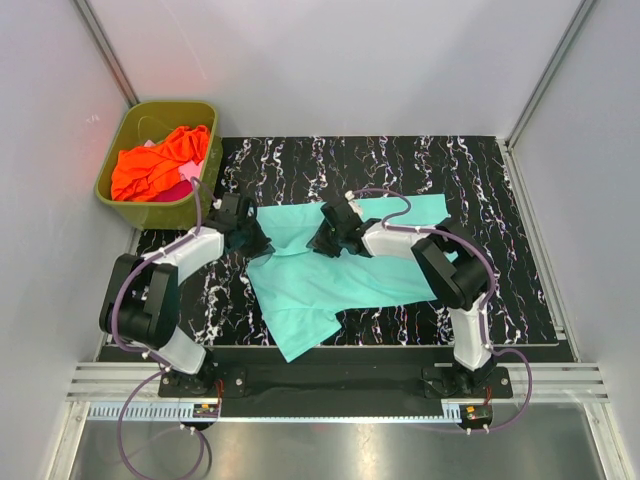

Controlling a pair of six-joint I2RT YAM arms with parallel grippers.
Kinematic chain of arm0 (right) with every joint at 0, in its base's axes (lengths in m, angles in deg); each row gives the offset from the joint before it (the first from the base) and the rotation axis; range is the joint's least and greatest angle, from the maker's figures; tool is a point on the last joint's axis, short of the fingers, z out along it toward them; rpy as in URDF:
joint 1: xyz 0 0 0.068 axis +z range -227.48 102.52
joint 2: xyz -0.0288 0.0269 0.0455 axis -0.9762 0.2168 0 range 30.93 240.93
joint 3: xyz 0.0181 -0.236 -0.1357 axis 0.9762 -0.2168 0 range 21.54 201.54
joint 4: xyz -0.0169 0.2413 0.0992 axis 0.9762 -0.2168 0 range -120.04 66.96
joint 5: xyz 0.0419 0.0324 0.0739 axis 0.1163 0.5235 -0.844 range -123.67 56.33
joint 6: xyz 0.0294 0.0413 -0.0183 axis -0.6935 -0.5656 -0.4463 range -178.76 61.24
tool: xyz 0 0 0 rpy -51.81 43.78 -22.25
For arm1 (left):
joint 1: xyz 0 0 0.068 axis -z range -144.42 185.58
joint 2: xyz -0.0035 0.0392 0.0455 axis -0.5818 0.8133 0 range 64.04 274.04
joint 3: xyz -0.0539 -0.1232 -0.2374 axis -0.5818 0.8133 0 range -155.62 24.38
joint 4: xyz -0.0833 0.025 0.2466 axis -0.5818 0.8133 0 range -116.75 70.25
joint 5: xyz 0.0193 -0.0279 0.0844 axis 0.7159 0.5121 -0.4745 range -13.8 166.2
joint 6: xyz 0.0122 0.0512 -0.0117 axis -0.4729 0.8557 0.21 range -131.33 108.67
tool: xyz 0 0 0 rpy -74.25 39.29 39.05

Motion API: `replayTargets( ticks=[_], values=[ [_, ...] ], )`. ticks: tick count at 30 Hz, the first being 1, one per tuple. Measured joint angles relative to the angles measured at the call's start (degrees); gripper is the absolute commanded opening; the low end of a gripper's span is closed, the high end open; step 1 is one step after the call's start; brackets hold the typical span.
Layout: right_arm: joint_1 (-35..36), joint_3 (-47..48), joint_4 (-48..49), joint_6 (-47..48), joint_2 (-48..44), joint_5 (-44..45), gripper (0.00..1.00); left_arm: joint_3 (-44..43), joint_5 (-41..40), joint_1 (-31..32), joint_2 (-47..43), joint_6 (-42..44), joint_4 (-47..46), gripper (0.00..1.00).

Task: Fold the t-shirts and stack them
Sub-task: Fold the tshirt

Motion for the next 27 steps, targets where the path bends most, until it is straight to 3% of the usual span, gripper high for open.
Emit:
replayTargets(
  ticks=[5, 6, 7, 11, 23, 27],
  values=[
    [0.00, 1.53, 0.31, -0.04, 1.68, 0.37, 0.31, -1.55, 0.50, -1.07, 1.22, -0.02, -0.07, 0.00],
    [0.00, 1.92, 0.31, -0.04, 1.95, 0.44, 0.28, -1.77, 0.59, -1.18, 1.42, -0.02, -0.04, 0.00],
    [0.00, 2.23, 0.37, -0.04, 2.14, 0.48, 0.19, -1.95, 0.66, -1.29, 1.55, -0.02, -0.04, 0.00],
    [0.02, 2.78, 0.46, 0.35, 2.27, 1.64, 0.07, -2.25, 0.83, -1.40, 1.62, -0.02, -0.04, 0.00],
    [0.00, 5.35, -7.56, 7.37, -1.88, 4.24, 0.04, -2.25, 0.81, -1.40, 1.38, 0.13, -0.02, 0.00],
    [0.02, 9.66, -14.14, 9.64, -1.77, 4.26, 0.05, -2.19, 0.81, -1.40, 1.38, 0.24, 0.00, 0.00]
  ],
)
